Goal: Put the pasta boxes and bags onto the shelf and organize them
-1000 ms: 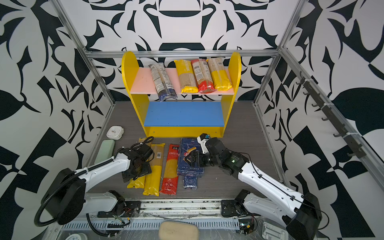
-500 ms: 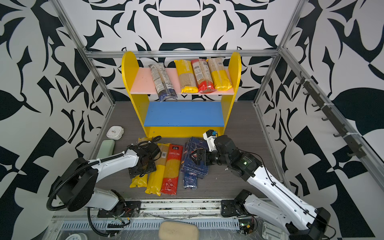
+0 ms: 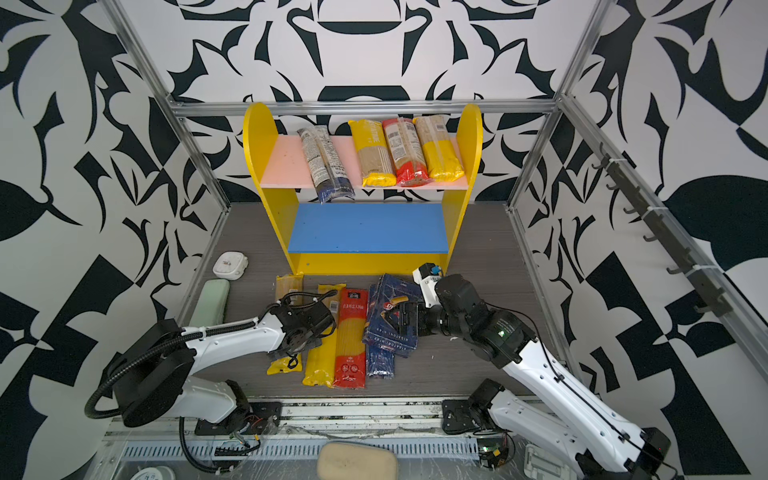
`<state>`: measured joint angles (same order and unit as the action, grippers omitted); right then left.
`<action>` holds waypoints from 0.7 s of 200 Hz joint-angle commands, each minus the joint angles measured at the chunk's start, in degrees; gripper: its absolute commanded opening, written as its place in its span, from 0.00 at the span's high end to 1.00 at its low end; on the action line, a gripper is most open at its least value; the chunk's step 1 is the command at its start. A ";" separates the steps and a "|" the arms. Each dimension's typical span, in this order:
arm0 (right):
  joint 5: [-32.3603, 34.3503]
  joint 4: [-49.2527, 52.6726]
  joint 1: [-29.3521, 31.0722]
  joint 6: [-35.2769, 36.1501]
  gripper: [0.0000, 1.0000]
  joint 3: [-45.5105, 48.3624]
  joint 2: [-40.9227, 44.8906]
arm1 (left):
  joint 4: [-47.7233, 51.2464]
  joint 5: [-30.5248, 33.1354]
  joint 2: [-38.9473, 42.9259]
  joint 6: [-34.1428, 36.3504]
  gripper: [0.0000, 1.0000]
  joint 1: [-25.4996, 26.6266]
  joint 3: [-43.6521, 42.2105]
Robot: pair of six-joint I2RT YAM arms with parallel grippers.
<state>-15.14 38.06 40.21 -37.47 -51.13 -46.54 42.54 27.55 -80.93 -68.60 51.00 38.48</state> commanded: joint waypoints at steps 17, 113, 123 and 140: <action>1.21 -1.88 -0.21 -0.10 0.02 -0.57 -1.66 | 10.59 -0.23 7.43 -2.00 0.01 0.68 0.06; 1.58 0.81 -0.22 1.54 0.02 -3.68 -3.23 | 0.05 -4.28 8.80 -0.76 0.01 -3.88 -7.76; 1.86 1.46 -0.21 1.61 0.02 -3.91 -2.74 | -3.50 -5.80 8.57 -0.09 0.01 -5.45 -9.72; 2.64 2.44 -0.22 1.53 0.02 -4.41 -2.02 | -8.11 -7.52 5.93 0.82 0.01 -6.86 -11.73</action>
<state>-14.33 39.11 40.18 -36.93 -52.62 -50.37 39.66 22.72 -71.48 -68.55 46.26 30.68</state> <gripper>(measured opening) 0.979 0.992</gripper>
